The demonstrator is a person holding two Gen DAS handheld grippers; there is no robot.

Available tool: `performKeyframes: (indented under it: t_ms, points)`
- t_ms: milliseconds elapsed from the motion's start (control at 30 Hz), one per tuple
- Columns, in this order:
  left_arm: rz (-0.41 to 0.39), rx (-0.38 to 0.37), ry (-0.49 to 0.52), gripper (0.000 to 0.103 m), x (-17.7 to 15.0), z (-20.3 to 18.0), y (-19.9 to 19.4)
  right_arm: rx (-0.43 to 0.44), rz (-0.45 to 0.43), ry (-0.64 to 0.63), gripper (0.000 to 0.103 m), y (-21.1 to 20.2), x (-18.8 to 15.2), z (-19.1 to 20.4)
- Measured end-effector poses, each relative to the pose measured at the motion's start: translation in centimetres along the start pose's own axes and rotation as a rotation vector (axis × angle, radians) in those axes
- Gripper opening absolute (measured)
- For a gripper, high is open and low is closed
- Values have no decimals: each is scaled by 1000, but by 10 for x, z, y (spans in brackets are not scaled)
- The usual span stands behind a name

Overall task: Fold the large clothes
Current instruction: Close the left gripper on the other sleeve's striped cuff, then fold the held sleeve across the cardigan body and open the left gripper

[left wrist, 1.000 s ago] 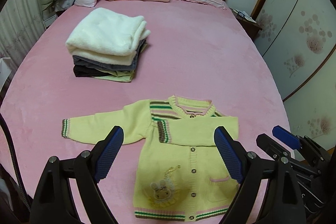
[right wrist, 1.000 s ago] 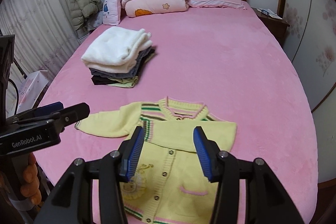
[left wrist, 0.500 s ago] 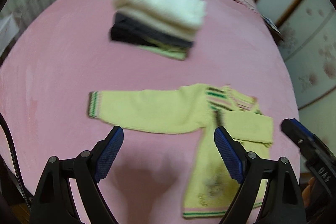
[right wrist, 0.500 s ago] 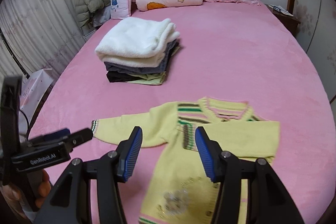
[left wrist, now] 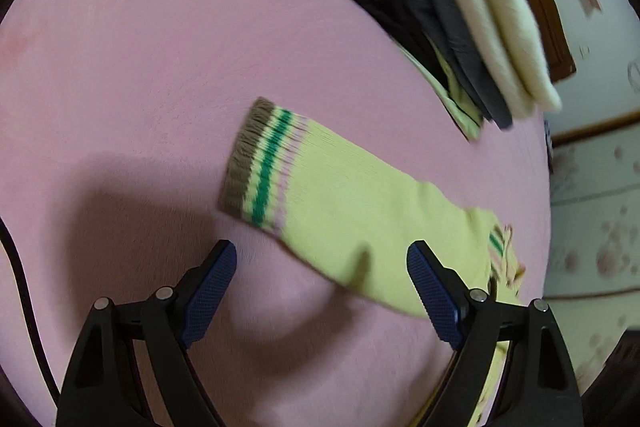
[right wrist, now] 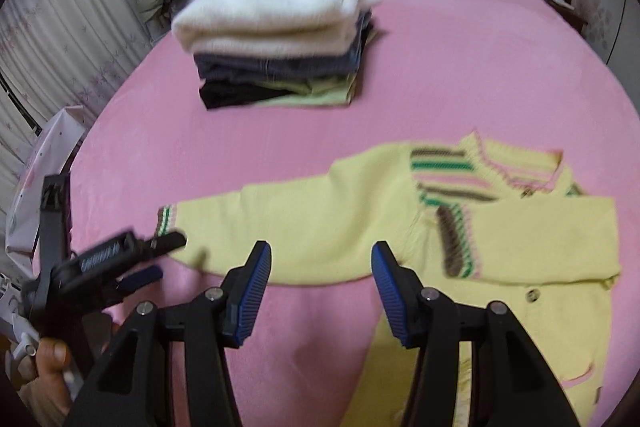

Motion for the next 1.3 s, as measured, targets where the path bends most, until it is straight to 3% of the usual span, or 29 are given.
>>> performKeyframes:
  t_ms: [67,133,200,233,333,400,533,667,767,833,1000,1167,1233,1267,1300]
  points:
    - [-20,-11,-20,75,4,8,8,10,11,-3,52,6,-7,3]
    - [-39,10,4,54,9,6,12,5,20,-10,52,11,-12,4]
    - [-46,20,29,11,11,2,16,3,29,-9,52,14,-15,1]
    - [-46,16,31,6,13,0,15,1,32,-6,52,14,-16,-1]
    - [-72,51,73,6,15,-19,12,-7,38,13,52,14,-17,-12]
    - [-92,51,156,5,12,-49,4,-12,39,32,52,10,-17,-24]
    - [-103,-36,338,5,-4,-134,-9,-34,28,65,52,0,-18,-54]
    - [-59,-167,517,5,-40,-226,-2,-72,7,122,52,-10,-19,-99]
    - [-11,-231,623,6,-76,-280,21,-103,8,159,52,-15,-23,-134]
    - [44,-233,684,6,-100,-306,51,-128,6,180,52,-18,-27,-163]
    - [199,-201,750,6,-156,-325,128,-185,11,218,52,-18,-42,-224]
    - [323,-119,808,6,-197,-309,181,-217,42,246,53,-9,-61,-269]
    - [370,-72,823,12,-209,-295,195,-216,62,252,53,-3,-67,-279]
    - [390,-59,826,20,-212,-289,200,-207,72,254,53,0,-69,-282]
    - [396,-52,829,21,-213,-286,203,-201,78,253,53,2,-71,-283]
Point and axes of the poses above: each gripper's, at about its wrist camera, not at the fingertips, and y roughly the way its jaws point, z to its left, x to its top, the point moved 6 cm from there along y, roughly the way its jaws point, and after that the axes turned 12 degrees about -x, right-handed, at the moved point
